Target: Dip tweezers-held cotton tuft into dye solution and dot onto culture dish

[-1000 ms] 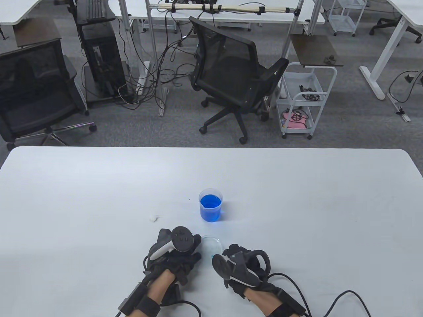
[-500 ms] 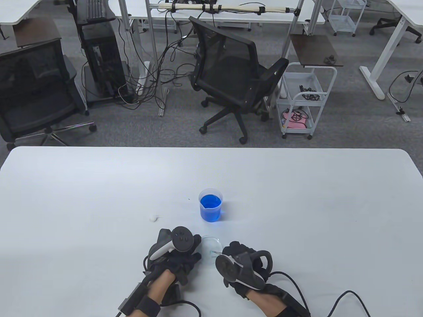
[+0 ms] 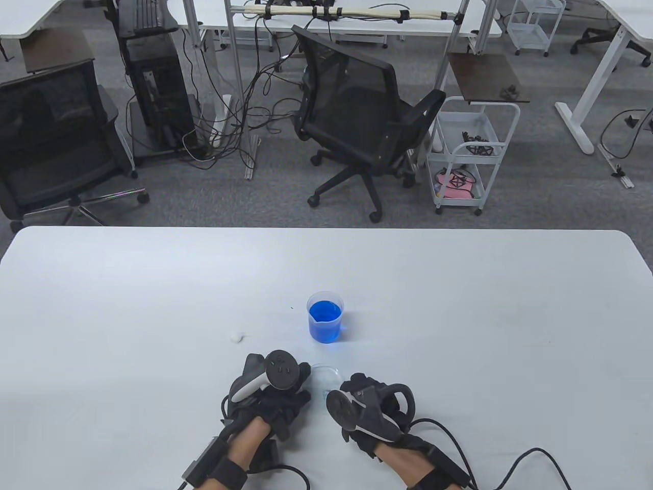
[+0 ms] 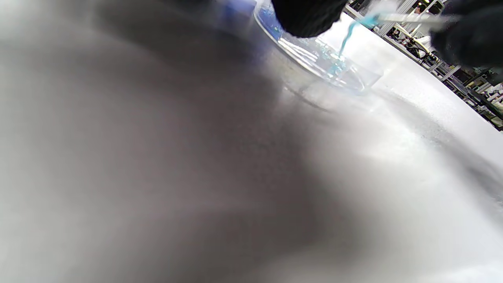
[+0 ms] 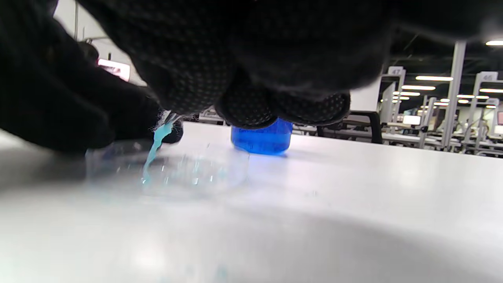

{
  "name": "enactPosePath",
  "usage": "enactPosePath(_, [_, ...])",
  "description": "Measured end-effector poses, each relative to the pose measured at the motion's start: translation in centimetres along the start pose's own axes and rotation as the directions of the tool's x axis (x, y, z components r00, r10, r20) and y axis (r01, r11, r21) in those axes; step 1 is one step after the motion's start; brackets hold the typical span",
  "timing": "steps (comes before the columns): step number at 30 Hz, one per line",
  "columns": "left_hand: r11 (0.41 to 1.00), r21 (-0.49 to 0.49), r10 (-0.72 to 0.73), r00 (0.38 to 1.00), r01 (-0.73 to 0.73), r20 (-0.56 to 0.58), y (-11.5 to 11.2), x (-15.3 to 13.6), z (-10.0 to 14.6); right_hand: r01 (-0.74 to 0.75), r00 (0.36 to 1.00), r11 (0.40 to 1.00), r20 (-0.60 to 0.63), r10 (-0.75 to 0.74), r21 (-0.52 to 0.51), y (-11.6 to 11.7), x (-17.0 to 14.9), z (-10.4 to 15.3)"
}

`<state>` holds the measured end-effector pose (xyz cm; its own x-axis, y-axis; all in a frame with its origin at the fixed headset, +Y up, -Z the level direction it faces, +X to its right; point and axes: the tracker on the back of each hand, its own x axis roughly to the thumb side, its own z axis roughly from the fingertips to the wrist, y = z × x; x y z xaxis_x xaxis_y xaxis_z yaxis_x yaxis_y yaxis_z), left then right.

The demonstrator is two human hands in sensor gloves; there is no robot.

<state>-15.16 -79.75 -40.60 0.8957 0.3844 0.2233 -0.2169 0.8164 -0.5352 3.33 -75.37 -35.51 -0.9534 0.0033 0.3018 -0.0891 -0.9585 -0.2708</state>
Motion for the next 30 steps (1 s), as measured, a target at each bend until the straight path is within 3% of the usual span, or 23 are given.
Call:
enactPosePath(4, [1.000,-0.001,0.001,1.000,-0.001,0.000,0.0,0.0,0.0,0.015,1.000,0.999,-0.024,-0.016,-0.043,-0.9,-0.4,-0.4])
enactPosePath(12, [1.000,-0.001,0.001,1.000,-0.001,-0.001,-0.1,0.1,0.0,-0.069,0.998,0.996,0.010,0.068,0.063,2.6,-0.1,-0.5])
enactPosePath(16, [1.000,-0.001,0.001,1.000,-0.001,-0.002,-0.2,0.1,0.0,-0.069,0.998,0.996,0.013,0.069,0.063,2.8,-0.1,-0.5])
enactPosePath(26, [1.000,-0.001,0.002,1.000,-0.002,-0.002,-0.1,0.1,0.0,0.011,1.000,0.999,-0.002,-0.011,-0.043,-0.3,0.0,-0.6])
enactPosePath(30, [1.000,-0.001,0.002,1.000,-0.002,-0.002,-0.1,0.1,0.0,-0.008,1.000,1.000,0.023,0.008,-0.019,0.3,0.6,-0.2])
